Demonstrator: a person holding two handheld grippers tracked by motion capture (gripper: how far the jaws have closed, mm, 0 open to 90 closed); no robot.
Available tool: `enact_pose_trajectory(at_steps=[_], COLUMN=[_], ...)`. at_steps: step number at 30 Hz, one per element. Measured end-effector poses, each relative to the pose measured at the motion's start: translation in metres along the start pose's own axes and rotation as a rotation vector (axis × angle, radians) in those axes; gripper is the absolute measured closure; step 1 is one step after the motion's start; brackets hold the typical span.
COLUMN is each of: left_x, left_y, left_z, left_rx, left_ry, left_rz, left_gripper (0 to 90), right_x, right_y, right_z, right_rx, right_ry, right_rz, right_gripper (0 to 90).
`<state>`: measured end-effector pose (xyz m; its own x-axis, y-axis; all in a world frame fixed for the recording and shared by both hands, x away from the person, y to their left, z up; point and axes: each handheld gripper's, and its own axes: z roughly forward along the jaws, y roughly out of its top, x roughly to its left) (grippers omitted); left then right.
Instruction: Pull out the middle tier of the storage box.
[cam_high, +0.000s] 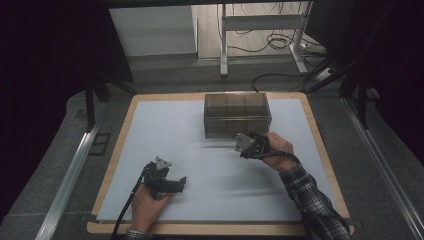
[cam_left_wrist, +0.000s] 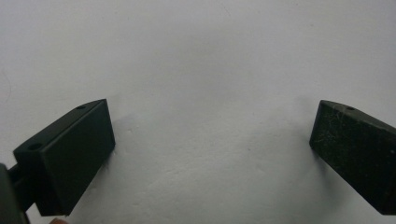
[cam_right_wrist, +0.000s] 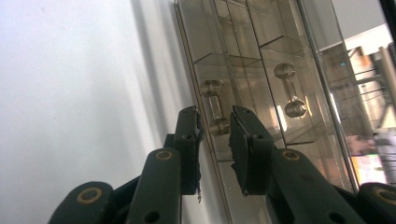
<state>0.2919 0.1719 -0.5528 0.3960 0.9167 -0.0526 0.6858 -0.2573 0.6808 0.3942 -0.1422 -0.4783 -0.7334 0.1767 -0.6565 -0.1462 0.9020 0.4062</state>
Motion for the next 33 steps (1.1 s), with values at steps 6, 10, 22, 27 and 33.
enact_pose_trajectory(at_steps=[6, 10, 22, 27, 33], left_x=[0.000, 0.000, 0.000, 0.000, 0.000], left_y=[0.000, 0.000, 0.000, 0.000, 0.000], left_z=[0.000, 0.000, 0.000, 0.000, 0.000], left_rx=[-0.001, -0.001, -0.001, -0.001, -0.001], left_ry=[0.000, 0.000, -0.001, -0.001, -0.001], left_rz=[0.000, -0.002, -0.003, -0.003, -0.003], left_gripper=[0.0, 0.0, 0.0, 0.0, 0.0], right_x=[-0.011, -0.015, -0.039, -0.049, -0.063], right_y=[-0.002, -0.004, -0.010, -0.015, -0.025], right_z=[-0.003, -0.002, -0.007, -0.007, -0.004], right_rx=[-0.009, -0.008, -0.052, -0.046, -0.042], right_ry=[0.071, 0.099, 0.207, 0.243, 0.278], right_rz=[0.044, 0.067, 0.162, 0.189, 0.204], right_gripper=[70.5, 70.4, 70.3, 70.3, 70.3])
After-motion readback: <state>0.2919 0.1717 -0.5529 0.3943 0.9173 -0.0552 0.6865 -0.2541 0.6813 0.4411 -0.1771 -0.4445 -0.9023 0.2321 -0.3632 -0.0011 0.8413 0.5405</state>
